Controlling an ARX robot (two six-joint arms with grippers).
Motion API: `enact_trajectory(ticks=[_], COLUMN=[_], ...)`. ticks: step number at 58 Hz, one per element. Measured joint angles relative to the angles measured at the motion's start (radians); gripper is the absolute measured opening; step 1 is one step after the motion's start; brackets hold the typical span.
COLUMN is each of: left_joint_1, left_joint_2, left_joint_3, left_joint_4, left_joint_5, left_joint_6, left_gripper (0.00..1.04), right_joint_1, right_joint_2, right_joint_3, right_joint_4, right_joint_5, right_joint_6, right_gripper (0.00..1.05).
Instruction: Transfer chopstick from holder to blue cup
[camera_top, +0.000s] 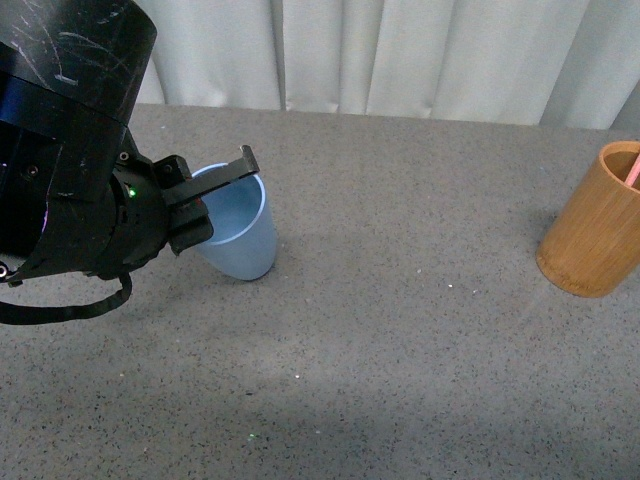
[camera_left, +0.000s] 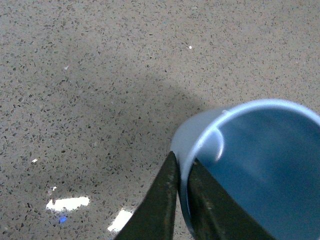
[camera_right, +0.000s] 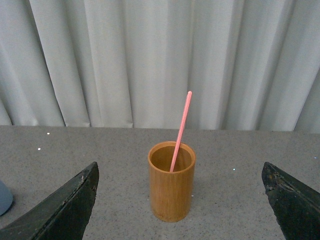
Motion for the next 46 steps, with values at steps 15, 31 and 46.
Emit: enact_trajectory(ticks=[15,31,46], left_joint_1=[-0.004,-0.049,-0.1], left_joint_2=[-0.095,-0.079,0.022], left_joint_3=[0.001,0.089,0.202], left_joint_4=[-0.003,-0.047,-0.096], left_joint_5=[0.068,0.085,0.077], left_joint_6=[0.01,0.052,0.07], left_gripper=[0.04,0.04,0.04], right_joint_1=[0.0,0.0,0.0], right_joint_2=[0.0,0.0,0.0], right_joint_3=[0.0,0.0,0.0], right_joint_4=[0.0,0.0,0.0], right_joint_5=[0.0,0.0,0.0], right_joint_6=[0.0,0.0,0.0], right_gripper=[0.95,0.95,0.95])
